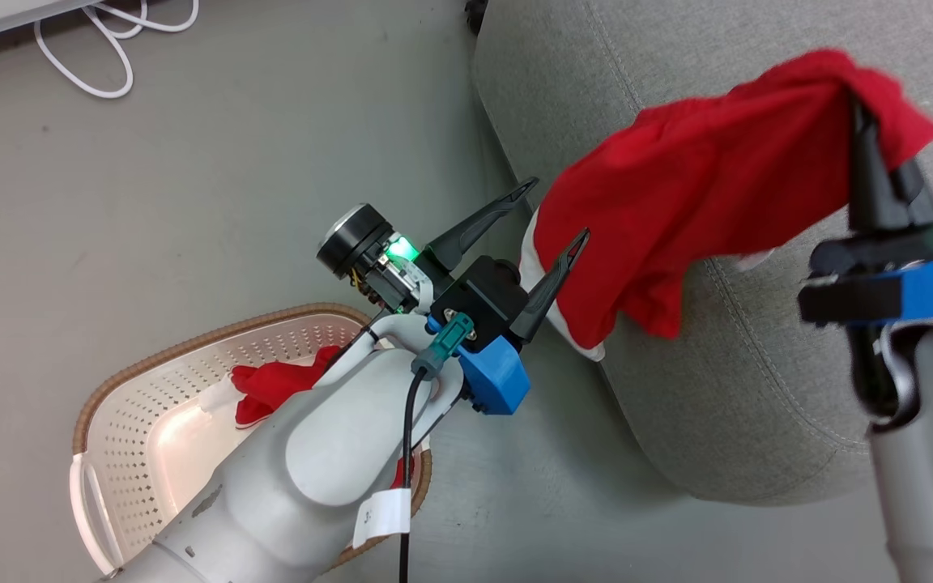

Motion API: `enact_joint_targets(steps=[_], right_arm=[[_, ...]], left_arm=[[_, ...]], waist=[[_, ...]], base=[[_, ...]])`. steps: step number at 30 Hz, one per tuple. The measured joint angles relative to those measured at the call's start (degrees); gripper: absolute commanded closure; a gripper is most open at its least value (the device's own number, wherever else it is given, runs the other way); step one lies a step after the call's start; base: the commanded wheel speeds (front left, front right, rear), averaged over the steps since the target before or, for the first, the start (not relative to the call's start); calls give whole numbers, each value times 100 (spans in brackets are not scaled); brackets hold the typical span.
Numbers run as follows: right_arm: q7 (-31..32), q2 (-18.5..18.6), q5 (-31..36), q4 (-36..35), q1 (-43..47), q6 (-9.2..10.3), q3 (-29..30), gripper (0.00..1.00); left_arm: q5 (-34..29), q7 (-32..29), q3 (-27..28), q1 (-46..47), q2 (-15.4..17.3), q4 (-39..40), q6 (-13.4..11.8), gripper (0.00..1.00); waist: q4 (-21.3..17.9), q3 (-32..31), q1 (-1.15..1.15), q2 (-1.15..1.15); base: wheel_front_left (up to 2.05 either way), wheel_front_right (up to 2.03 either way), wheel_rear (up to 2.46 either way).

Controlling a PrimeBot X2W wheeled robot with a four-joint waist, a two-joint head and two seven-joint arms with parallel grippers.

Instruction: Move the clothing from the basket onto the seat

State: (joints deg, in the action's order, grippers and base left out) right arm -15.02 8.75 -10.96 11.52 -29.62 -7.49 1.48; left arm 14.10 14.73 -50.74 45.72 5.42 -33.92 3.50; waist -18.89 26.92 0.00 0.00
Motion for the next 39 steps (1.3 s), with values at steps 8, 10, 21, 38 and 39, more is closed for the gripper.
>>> enact_joint_targets(steps=[8, 10, 21, 38, 39], right_arm=[[0, 626, 126, -296, -964, 0, 246, 100], [0, 876, 140, -338, -1273, 0, 354, 100], [-1, 2196, 47, -249, -2778, 0, 1631, 100], [-1, 2544, 24, 1205, -2865, 0, 2408, 100], [-1, 2480, 30, 1265, -2820, 0, 2419, 100]], left_arm=[[-19, -2, -14, 158, 46, 118, -53, 0], [-57, -14, -18, 214, 91, 159, -71, 0], [-204, -263, 19, 721, 419, 538, -170, 0], [-318, -601, -45, 1072, 705, 1082, -220, 0], [-318, -609, -56, 1077, 704, 1095, -220, 0]], waist=[[66, 287, 0, 0], [87, 402, 0, 0], [75, 1278, 1, 0], [9, 2190, 0, 0], [23, 2204, 0, 0]], base=[[0, 0, 0], [0, 0, 0], [0, 0, 0], [0, 0, 0], [0, 0, 0]])
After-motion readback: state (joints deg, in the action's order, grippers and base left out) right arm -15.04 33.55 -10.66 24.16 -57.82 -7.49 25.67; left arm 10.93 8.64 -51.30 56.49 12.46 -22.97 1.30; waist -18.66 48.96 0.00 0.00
